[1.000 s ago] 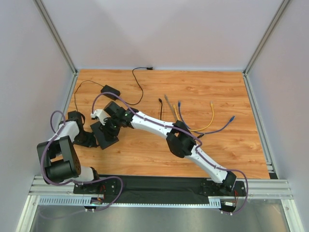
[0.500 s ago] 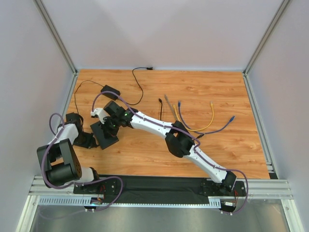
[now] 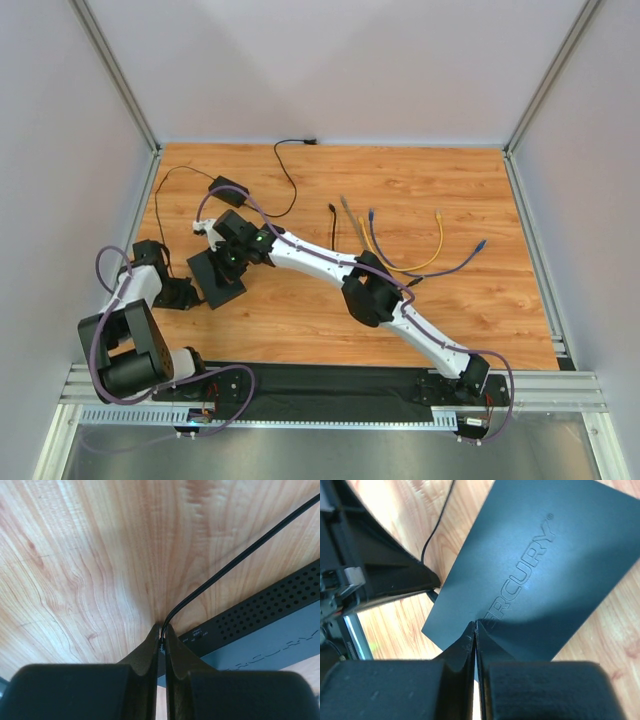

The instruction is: Pull the plug from the switch port

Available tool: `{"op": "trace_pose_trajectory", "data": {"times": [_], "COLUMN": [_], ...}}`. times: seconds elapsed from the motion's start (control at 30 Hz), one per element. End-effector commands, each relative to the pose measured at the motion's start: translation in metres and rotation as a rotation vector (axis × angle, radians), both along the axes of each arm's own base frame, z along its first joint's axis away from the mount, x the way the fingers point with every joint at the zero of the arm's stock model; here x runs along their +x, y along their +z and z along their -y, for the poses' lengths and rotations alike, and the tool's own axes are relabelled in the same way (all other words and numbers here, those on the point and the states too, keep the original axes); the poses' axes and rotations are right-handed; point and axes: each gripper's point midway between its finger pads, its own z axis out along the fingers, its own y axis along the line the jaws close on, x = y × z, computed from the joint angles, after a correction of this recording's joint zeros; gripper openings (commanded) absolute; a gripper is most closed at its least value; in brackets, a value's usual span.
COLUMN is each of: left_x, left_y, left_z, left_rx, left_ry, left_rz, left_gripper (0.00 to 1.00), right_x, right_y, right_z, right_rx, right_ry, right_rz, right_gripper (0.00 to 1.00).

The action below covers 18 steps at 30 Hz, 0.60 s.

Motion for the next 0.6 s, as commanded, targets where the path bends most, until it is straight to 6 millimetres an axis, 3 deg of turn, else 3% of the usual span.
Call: {"op": "trace_pose_trajectory", "data": {"times": [0.0,0.17,0.3,0.47,0.57], "left_x": [-0.024,-0.027,-0.027,-0.035,-0.039], "left_y": [-0.022,-0.02,-0.014,-0.001,-0.004], "left_z": [0.0,-0.006,-0.007,-0.026,-0.026], "left_rx": [-0.018,-0.014,-0.01,0.086,0.073], "left_ry": [0.099,0.215,0.257,0.288,0.319], "left_rz": [-0.067,-0.014,0.044,0.031,0.026], "left_gripper": [0.0,0.0,0.0,0.0,0.0], "right_x": [0.01,0.015,0.021,0.021,0.021], "right_y": [-0.109,-0.127,-0.131,-0.131,-0.133], "right_z": [0.059,0.07,0.074,0.074,0.074], "right_rx": [-0.341,-0.39,-0.391,-0.387,-0.386], "right_ry": [-0.185,-0.294,-0.342,-0.353,-0.362], "right_rz": [-0.04,-0.098,-0.127,-0.14,-0.149], "right_gripper": [0.0,0.0,0.0,0.0,0.0]}}
